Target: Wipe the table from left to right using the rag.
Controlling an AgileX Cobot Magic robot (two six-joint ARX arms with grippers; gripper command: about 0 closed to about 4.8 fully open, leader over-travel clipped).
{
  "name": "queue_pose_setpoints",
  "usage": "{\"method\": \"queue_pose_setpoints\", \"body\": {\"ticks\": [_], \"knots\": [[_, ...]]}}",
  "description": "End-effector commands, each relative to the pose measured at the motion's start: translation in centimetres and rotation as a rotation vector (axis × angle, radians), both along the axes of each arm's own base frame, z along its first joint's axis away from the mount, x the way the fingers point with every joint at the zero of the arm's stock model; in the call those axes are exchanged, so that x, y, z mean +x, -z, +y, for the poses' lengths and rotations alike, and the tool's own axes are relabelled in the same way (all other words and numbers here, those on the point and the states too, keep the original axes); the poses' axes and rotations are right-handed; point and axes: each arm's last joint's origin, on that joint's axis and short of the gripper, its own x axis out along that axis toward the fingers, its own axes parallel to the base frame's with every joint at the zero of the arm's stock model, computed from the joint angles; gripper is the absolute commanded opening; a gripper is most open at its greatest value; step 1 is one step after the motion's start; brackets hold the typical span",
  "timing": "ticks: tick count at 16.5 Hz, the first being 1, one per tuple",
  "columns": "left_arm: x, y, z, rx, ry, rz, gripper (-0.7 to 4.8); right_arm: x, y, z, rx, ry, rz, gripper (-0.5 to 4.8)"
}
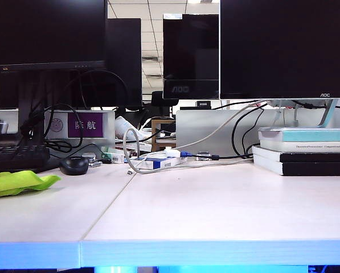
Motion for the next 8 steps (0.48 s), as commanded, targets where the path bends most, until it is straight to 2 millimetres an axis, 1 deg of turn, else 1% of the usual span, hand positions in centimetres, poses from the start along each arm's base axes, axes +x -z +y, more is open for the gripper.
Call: {"method": "queue_pose_setpoints", "body": {"ticks": [1, 3, 4, 5, 8], "knots": [[0.3, 1.7, -0.1, 0.001, -0.001, 0.059, 1.79, -0.1, -0.4, -0.1, 0.017, -0.002, -0.013, -0.05], [0.3, 2.5, -0.1, 0.003, 0.006, 0.095, 1.77, 0.0, -0.4, -0.1, 0.017, -0.001, -0.013, -0.05], [0.2, 2.8, -0.1, 0.006, 0.026, 0.120, 1.47, 0.0, -0.4, -0.1, 0.017, -0.001, -0.013, -0.05], [-0.1, 2.9, -0.4, 0.004, 0.067, 0.151, -0.01, 0.0, -0.4, -0.1, 0.017, 0.000, -0.014, -0.05], [-0.5, 3.0, -1.5, 0.010, 0.163, 0.201, -0.06, 0.0, -0.4, -0.1, 0.017, 0.000, -0.014, -0.05]]}}
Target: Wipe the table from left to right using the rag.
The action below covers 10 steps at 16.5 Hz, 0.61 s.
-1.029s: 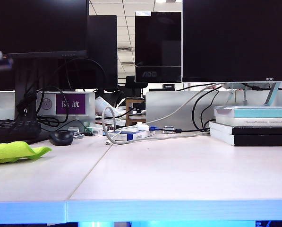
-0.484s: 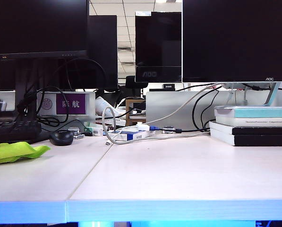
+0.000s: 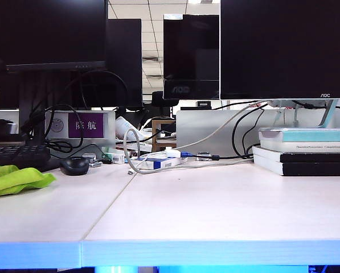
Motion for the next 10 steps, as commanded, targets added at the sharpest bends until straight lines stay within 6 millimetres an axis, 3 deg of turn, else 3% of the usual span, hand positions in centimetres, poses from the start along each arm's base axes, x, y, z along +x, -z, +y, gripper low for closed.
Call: {"method": "queue_pose_setpoints", "body": {"ticks": [1, 10], "knots": [[-1.5, 2.2, -1.3, 0.009, 0.127, 0.185, -0.06, 0.0, -0.4, -0.1, 0.017, -0.002, -0.014, -0.05], [-3.1, 2.2, -7.6, -0.053, 0.408, 0.251, -0.06, -0.1, 0.0, -0.3, -0.025, 0.013, 0.005, -0.05]]}}
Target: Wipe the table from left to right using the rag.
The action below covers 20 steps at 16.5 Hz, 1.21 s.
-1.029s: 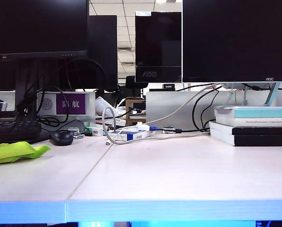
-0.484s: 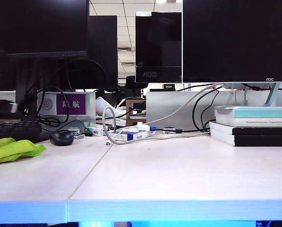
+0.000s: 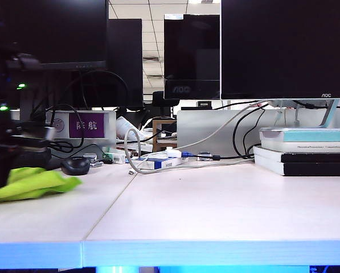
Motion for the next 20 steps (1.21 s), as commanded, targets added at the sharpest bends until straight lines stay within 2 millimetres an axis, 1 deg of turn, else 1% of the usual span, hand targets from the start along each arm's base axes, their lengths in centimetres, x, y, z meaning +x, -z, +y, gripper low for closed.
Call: {"method": "queue_pose_setpoints", "body": {"ticks": [1, 3, 10, 11, 13, 20], "knots": [[-2.1, 2.2, -2.3, -0.090, 0.092, 0.210, -0.06, -0.1, -0.1, -0.2, -0.018, 0.017, -0.003, -0.05], [-2.6, 2.2, -3.6, -0.123, 0.136, 0.229, -0.06, -0.1, -0.1, -0.3, -0.023, 0.037, -0.011, -0.05], [-3.3, 2.2, -5.2, -0.126, 0.182, 0.251, -0.06, -0.1, -0.1, -0.3, -0.023, 0.037, -0.012, -0.05], [-3.5, 2.2, -5.7, -0.125, 0.187, 0.251, -0.06, -0.1, -0.1, -0.3, -0.023, 0.036, -0.015, -0.05], [-4.2, 2.2, -7.4, -0.114, 0.209, 0.248, -0.06, -0.1, -0.2, -0.3, -0.022, 0.036, -0.016, -0.05], [-5.6, 2.2, -10.2, -0.096, 0.248, 0.243, -0.06, 0.0, -0.2, -0.3, -0.014, 0.036, -0.020, -0.05]]}}
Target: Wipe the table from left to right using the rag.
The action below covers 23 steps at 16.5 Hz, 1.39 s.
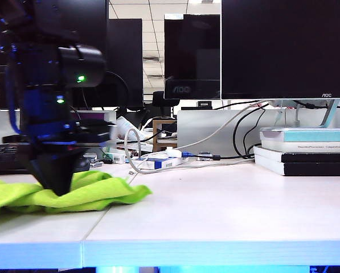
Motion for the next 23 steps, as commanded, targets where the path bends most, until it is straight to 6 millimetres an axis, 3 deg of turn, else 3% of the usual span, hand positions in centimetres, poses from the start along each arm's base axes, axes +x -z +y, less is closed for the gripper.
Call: {"method": "queue_pose_setpoints", "body": {"ticks": [1, 8, 13, 19, 23], "knots": [[-1.8, 2.2, -0.9, -0.009, 0.014, 0.174, -0.06, -0.1, -0.6, -0.1, 0.027, -0.001, -0.022, -0.05], [-1.4, 2.3, -5.2, -0.008, 0.100, 0.169, -0.06, -0.1, -0.6, -0.2, 0.019, 0.024, -0.030, -0.05], [-0.8, 2.1, -8.3, -0.025, 0.160, 0.142, -0.06, -0.6, 0.1, -2.5, -0.144, 0.164, -0.013, -0.05], [-0.2, 2.2, -10.7, -0.029, 0.198, 0.153, -0.06, -1.4, 0.5, -5.9, -0.277, 0.274, 0.055, -0.05], [-0.4, 2.1, -12.6, -0.048, 0.235, 0.145, -0.06, -1.6, 0.7, -6.8, -0.351, 0.341, 0.047, -0.05]]}}
